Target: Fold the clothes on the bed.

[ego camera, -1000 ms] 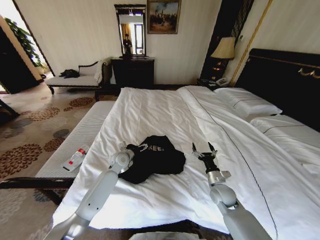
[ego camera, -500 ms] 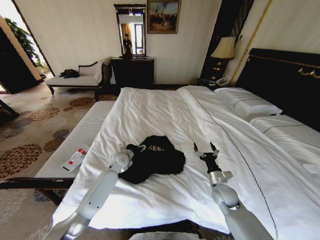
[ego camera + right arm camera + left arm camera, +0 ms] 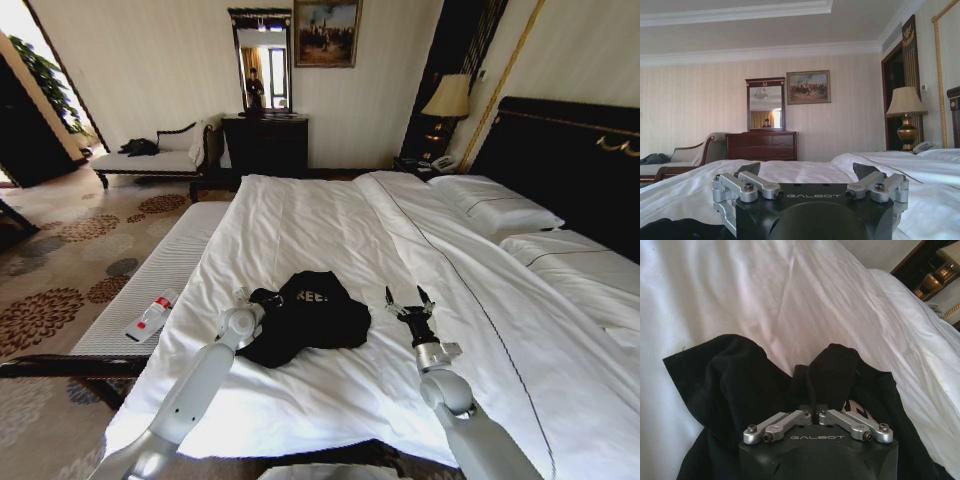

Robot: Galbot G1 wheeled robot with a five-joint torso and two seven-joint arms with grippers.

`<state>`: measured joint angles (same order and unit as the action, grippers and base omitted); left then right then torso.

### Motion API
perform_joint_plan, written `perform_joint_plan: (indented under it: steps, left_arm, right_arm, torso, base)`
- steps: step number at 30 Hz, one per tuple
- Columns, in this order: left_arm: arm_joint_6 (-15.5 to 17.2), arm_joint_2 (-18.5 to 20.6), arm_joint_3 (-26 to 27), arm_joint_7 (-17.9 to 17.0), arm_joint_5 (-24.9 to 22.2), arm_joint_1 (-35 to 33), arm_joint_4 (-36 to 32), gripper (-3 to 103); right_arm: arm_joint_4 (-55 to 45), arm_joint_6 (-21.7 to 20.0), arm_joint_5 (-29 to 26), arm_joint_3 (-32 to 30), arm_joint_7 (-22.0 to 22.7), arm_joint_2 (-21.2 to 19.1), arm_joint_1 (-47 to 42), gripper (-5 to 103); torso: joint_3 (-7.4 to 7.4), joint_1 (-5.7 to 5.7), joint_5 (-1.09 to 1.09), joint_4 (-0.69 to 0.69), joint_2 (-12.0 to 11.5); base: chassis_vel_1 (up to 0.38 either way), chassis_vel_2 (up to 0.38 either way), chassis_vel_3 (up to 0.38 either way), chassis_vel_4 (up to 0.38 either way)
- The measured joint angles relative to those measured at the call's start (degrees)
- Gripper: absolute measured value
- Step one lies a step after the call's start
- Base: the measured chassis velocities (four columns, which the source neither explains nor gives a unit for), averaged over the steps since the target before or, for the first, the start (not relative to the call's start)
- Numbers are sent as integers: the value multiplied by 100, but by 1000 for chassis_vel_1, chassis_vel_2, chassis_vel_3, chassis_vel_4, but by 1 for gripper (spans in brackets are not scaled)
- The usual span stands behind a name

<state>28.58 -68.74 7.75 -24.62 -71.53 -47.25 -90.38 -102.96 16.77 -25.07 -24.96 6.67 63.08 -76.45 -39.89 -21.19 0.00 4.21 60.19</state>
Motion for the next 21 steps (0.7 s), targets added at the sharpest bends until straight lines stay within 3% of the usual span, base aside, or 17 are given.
perform_joint_plan:
  steps: [5, 11, 16, 21]
  left_arm:
    - [-79, -11, 244, 77, 53, -146, -2, 2]
    - [-295, 26, 690, 208, 146, -590, -15, 2]
    - [-407, 62, 858, 250, 189, -744, -43, 2]
    - [-441, 96, 933, 258, 195, -777, -113, 2]
  right_arm:
    - [51, -14, -142, 175, 102, -100, 165, 100]
    - [204, -206, -548, 815, 353, -410, 790, 100]
    - [338, -662, -863, 1547, 502, -538, 1451, 100]
    - [566, -1136, -1529, 2389, 687, -576, 2097, 100]
  torso:
    - [0, 0, 0, 0, 0]
    - [0, 0, -1, -2, 0]
    - [0, 0, 0, -1, 0]
    - [0, 0, 0, -2, 0]
  base:
    - [0, 0, 0, 0]
    - [0, 0, 0, 0]
    - [0, 0, 0, 0]
    - [0, 0, 0, 0]
